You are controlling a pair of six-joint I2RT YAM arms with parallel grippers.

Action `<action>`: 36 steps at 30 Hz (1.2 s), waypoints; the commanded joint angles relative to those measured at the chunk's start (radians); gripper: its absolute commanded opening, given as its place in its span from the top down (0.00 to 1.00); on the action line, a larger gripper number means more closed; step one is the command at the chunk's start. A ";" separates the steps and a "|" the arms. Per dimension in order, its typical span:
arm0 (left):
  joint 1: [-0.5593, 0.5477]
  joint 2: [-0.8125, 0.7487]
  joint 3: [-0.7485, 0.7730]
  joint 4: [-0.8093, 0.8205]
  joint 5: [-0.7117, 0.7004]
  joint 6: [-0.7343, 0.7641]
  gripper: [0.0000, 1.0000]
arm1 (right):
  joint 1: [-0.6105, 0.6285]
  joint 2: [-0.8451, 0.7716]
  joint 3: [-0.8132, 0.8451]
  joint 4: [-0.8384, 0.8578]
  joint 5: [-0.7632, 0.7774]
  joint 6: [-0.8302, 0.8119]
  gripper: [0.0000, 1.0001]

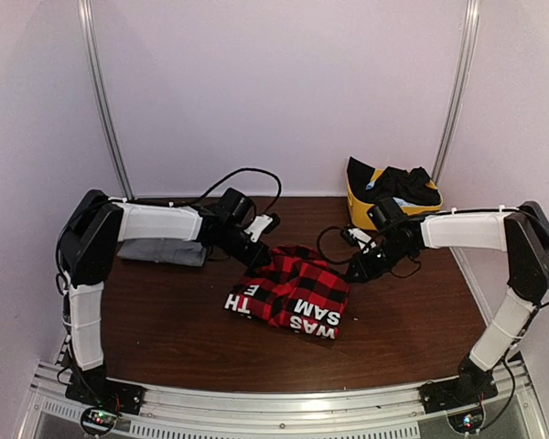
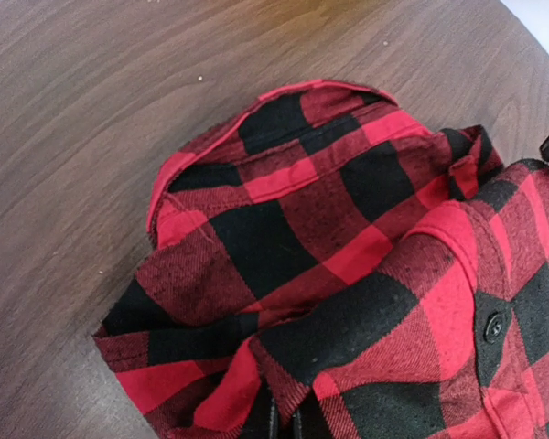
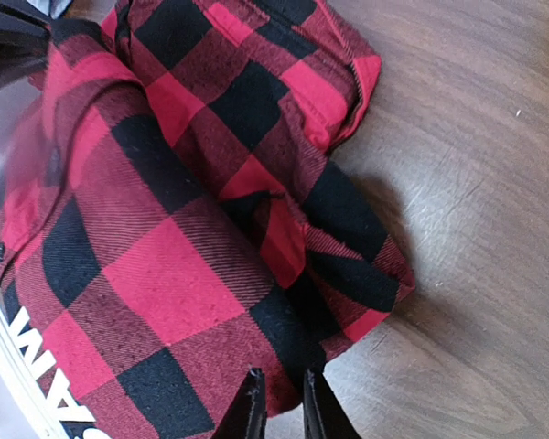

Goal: Fold and stack the long sleeve shirts
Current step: Fold the 2/3-rectangle-folded shirt at the center of the board.

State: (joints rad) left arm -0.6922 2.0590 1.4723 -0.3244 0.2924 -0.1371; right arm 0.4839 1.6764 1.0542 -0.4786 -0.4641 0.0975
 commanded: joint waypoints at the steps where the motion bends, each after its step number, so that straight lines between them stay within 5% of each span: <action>1: 0.009 0.033 0.046 0.047 -0.007 -0.008 1.00 | -0.037 0.021 0.020 0.060 -0.056 -0.020 0.83; 8: 0.037 0.047 0.057 0.030 -0.063 -0.055 1.00 | -0.059 0.081 0.065 0.074 -0.081 -0.032 0.81; 16: 0.046 0.060 0.058 0.050 -0.047 -0.071 1.00 | -0.060 0.069 0.035 0.141 -0.131 -0.004 0.52; 23: 0.046 0.064 0.059 0.057 -0.025 -0.072 1.00 | -0.060 0.109 0.045 0.169 -0.146 -0.009 0.41; 31: 0.046 0.055 0.063 0.055 -0.017 -0.076 1.00 | -0.061 0.176 0.051 0.189 -0.226 -0.040 0.42; 36: 0.048 0.033 0.044 0.061 -0.016 -0.080 1.00 | -0.063 0.168 0.035 0.215 -0.295 -0.053 0.69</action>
State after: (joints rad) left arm -0.6533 2.1059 1.5021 -0.3126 0.2592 -0.2058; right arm 0.4294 1.8568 1.0943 -0.3103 -0.6861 0.0643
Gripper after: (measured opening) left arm 0.031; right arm 0.409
